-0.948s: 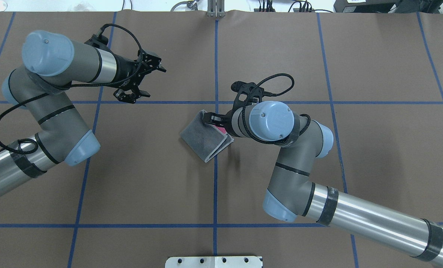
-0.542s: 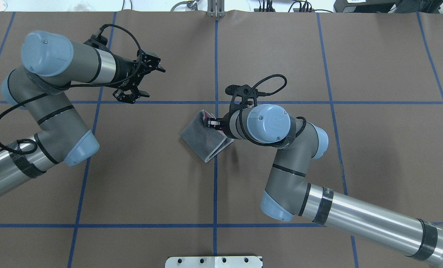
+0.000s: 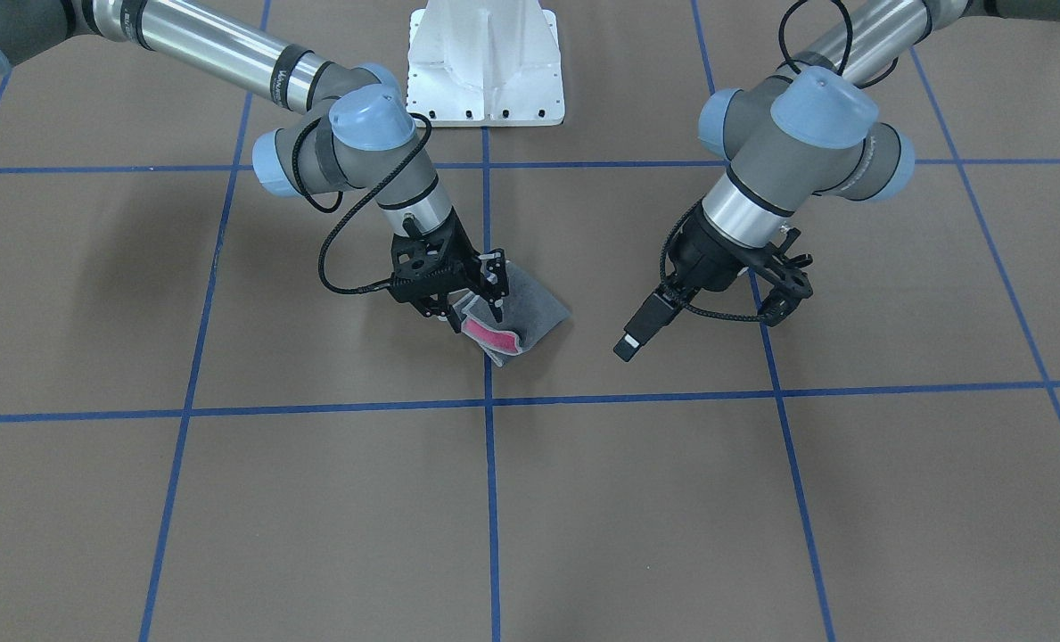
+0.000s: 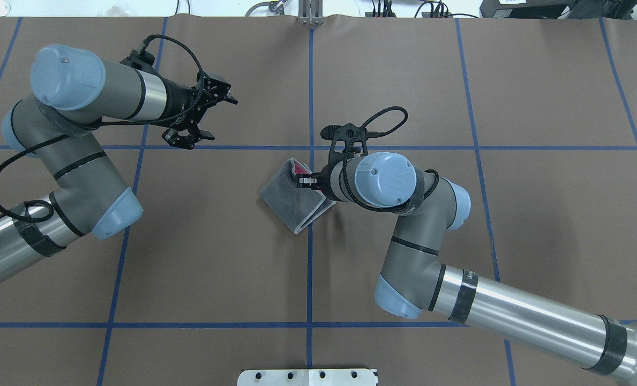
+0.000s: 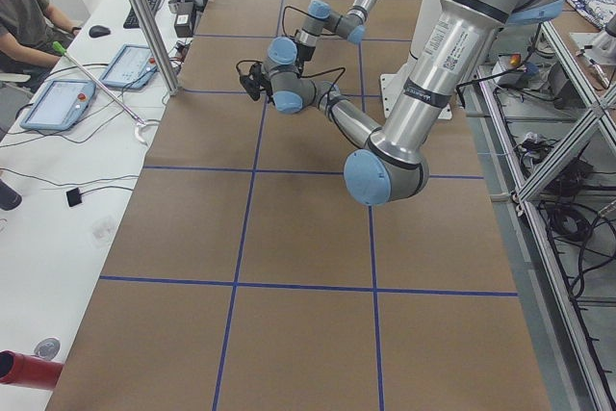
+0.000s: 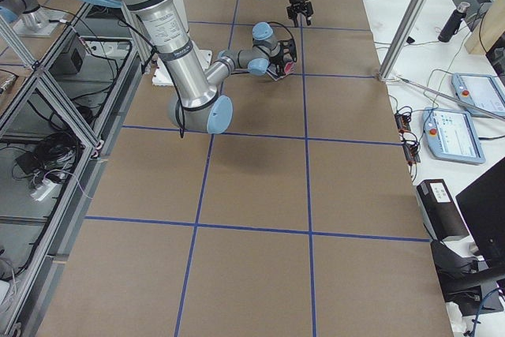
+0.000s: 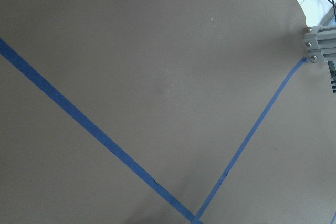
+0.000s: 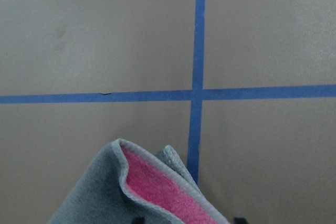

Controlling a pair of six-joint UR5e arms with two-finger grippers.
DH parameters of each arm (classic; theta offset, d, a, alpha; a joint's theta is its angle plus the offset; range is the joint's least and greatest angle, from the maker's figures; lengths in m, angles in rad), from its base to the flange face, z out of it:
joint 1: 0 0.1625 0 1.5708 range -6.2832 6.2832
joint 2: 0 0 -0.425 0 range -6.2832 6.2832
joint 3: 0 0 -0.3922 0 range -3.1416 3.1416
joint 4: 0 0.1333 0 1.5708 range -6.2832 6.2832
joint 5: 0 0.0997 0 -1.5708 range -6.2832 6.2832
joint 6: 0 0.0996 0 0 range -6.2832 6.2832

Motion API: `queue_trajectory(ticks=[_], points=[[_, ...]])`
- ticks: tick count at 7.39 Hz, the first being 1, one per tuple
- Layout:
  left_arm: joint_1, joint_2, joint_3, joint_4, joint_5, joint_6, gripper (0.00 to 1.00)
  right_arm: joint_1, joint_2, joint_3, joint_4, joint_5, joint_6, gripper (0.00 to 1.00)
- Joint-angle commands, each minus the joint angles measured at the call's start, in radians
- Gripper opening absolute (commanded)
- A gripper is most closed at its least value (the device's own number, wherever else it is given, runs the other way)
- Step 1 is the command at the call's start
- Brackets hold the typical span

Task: Fold towel twice with both arms
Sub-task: 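Lower the right gripper onto the folded towel's edge and grasp it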

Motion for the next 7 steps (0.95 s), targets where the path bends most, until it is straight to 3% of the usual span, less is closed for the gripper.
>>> queue_trajectory(ticks=[1,5,7], points=[[0.001,0.0,0.003,0.0,0.001,0.0,0.91,0.009,0.001,-0.015,0.002,-0.003,0.0,0.65],[0.004,-0.002,0.006,0.001,0.002,0.0,0.91,0.023,0.003,-0.034,0.08,0.01,0.066,0.62],[0.004,-0.002,0.006,0.001,0.002,0.0,0.91,0.025,-0.022,-0.073,0.184,0.008,0.115,0.62]])
